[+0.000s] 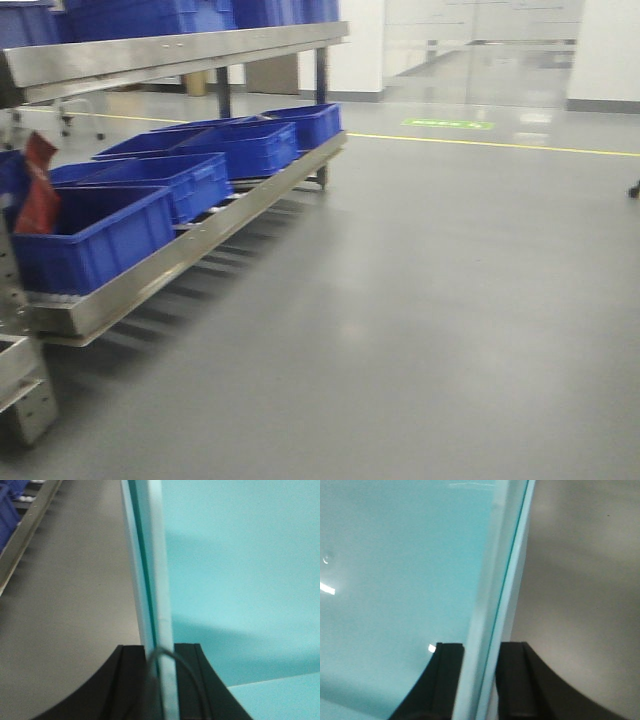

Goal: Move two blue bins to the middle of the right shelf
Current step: 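Drive the base across the room holding the cyan bin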

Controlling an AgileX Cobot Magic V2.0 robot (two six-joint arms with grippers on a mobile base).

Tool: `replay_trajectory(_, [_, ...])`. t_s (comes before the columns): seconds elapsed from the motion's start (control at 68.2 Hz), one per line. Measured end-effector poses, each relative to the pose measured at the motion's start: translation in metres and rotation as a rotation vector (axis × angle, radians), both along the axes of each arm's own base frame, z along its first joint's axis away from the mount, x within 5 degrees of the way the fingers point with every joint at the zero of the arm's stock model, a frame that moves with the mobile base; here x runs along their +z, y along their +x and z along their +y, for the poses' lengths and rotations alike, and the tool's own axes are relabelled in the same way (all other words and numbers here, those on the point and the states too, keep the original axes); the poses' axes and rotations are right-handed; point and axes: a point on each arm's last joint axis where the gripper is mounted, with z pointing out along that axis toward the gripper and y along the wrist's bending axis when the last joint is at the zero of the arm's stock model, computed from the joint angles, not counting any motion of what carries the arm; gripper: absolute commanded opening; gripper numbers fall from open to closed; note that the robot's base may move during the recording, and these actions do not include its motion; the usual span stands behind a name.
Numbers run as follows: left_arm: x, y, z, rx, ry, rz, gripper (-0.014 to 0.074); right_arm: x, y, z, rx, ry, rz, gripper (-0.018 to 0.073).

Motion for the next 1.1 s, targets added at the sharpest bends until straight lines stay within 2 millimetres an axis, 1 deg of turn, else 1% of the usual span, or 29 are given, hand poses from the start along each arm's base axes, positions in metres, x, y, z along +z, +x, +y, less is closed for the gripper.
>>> replay_trajectory(1.1, [0.0000,0.0000,0.0000,0.000,0.000,0.000,-0.0111,0.0000,0.0000,0.0000,0.000,0.000,0.000,-0.0152])
